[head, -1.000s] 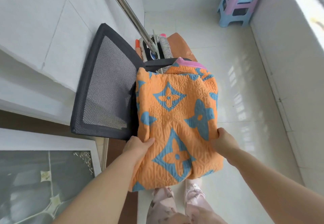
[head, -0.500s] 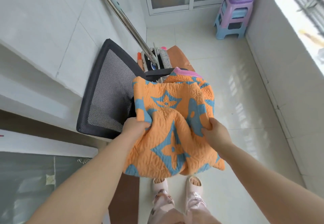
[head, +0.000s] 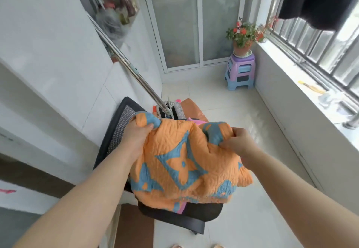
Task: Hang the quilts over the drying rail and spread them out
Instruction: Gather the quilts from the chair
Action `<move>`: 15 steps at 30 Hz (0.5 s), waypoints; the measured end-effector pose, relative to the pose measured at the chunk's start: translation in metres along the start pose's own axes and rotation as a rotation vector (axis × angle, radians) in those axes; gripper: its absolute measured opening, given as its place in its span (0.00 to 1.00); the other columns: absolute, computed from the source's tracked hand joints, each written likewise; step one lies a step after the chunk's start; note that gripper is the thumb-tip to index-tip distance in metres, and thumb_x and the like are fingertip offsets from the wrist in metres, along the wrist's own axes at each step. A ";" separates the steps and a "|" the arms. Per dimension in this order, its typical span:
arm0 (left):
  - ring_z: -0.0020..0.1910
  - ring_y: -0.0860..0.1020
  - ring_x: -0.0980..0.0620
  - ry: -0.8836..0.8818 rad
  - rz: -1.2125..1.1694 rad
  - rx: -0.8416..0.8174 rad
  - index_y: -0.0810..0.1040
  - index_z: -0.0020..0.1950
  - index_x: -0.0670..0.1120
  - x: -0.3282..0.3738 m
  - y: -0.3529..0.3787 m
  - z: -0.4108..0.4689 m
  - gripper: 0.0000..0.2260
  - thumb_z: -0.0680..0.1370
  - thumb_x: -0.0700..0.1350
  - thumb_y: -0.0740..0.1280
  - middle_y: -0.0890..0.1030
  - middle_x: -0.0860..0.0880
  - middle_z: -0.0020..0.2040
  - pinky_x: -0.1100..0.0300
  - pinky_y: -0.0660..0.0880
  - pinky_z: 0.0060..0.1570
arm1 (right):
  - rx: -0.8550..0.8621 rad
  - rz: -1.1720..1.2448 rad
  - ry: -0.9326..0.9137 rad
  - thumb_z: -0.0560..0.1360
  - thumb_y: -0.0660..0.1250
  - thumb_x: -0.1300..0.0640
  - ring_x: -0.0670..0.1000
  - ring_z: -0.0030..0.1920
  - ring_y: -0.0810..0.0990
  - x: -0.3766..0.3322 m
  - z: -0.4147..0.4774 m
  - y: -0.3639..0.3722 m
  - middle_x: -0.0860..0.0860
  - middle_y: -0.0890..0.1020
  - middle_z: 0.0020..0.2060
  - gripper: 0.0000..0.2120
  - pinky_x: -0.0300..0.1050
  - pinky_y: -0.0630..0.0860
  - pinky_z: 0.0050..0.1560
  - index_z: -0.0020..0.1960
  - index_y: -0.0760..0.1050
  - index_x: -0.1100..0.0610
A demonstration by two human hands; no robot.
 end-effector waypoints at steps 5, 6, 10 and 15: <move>0.52 0.79 0.43 0.107 -0.105 -0.049 0.78 0.59 0.40 0.076 0.019 -0.011 0.11 0.77 0.34 0.65 0.81 0.40 0.54 0.45 0.75 0.59 | 0.174 0.106 -0.175 0.67 0.70 0.69 0.58 0.48 0.80 -0.057 -0.015 -0.049 0.59 0.81 0.47 0.12 0.57 0.79 0.53 0.50 0.77 0.61; 0.52 0.80 0.43 0.144 -0.120 -0.054 0.79 0.58 0.41 0.093 0.024 -0.014 0.11 0.77 0.34 0.66 0.82 0.41 0.53 0.47 0.75 0.58 | 0.208 0.125 -0.210 0.67 0.70 0.68 0.59 0.50 0.81 -0.070 -0.020 -0.059 0.60 0.82 0.47 0.13 0.59 0.79 0.53 0.51 0.78 0.61; 0.46 0.80 0.48 0.255 -0.223 -0.130 0.81 0.47 0.46 0.155 0.045 -0.023 0.08 0.78 0.34 0.65 0.82 0.46 0.46 0.51 0.76 0.53 | 0.344 0.199 -0.351 0.68 0.71 0.68 0.59 0.49 0.82 -0.120 -0.048 -0.098 0.59 0.83 0.46 0.10 0.59 0.80 0.51 0.47 0.78 0.57; 0.42 0.81 0.52 0.362 -0.360 -0.255 0.80 0.45 0.47 0.223 0.077 -0.034 0.10 0.78 0.34 0.64 0.83 0.50 0.41 0.55 0.78 0.48 | 0.542 0.279 -0.483 0.68 0.71 0.66 0.55 0.49 0.82 -0.166 -0.098 -0.147 0.54 0.83 0.46 0.12 0.55 0.81 0.50 0.44 0.78 0.50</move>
Point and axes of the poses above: each hand's wrist, its own z-axis towards the middle knuckle, its own y-axis out of the palm, x = y × z, the point moved 9 cm from there along z, towards the middle knuckle
